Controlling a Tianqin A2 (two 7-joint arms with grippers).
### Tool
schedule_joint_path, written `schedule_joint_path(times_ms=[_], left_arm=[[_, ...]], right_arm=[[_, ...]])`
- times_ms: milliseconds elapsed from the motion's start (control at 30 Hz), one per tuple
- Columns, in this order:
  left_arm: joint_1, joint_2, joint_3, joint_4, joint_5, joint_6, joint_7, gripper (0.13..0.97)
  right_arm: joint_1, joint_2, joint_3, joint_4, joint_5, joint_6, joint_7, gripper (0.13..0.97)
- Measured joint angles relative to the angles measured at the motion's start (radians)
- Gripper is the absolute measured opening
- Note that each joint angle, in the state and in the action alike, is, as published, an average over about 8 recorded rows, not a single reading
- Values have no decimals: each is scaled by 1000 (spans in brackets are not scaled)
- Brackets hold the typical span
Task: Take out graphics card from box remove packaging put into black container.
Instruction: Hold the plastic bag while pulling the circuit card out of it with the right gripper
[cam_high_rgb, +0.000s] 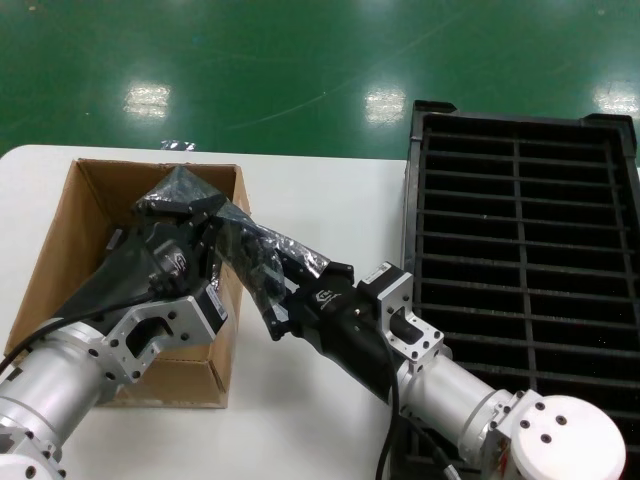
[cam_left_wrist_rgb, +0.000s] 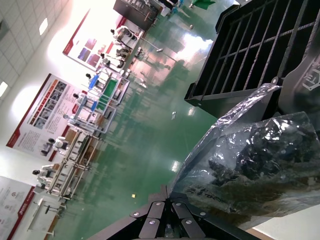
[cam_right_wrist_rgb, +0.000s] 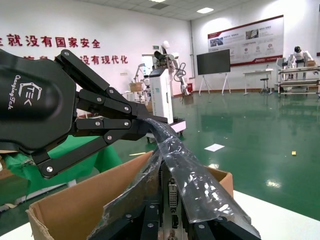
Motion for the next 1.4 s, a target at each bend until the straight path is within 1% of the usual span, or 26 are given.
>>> schedule_joint_path(times_ms=[100, 400, 667, 1000, 1067, 1267, 1400], left_arm=[[0, 0, 0, 0, 0, 0, 0, 139], [0, 0, 0, 0, 0, 0, 0, 139], [0, 0, 0, 0, 0, 0, 0, 139], [0, 0, 0, 0, 0, 0, 0, 139], [0, 0, 0, 0, 0, 0, 0, 139], [0, 0, 0, 0, 0, 0, 0, 139], [0, 0, 0, 0, 0, 0, 0, 139]], right_arm=[[-2, 0, -4, 5, -4, 5, 9, 191], [2, -8, -3, -7, -1, 10, 11, 234], [33, -41, 10, -64, 21, 4, -19, 334], [47, -57, 15, -84, 37, 8, -29, 299], [43, -52, 13, -75, 33, 11, -22, 276], [23, -20, -3, -21, 2, 26, 29, 209], [1, 20, -17, 37, -40, 39, 91, 209]])
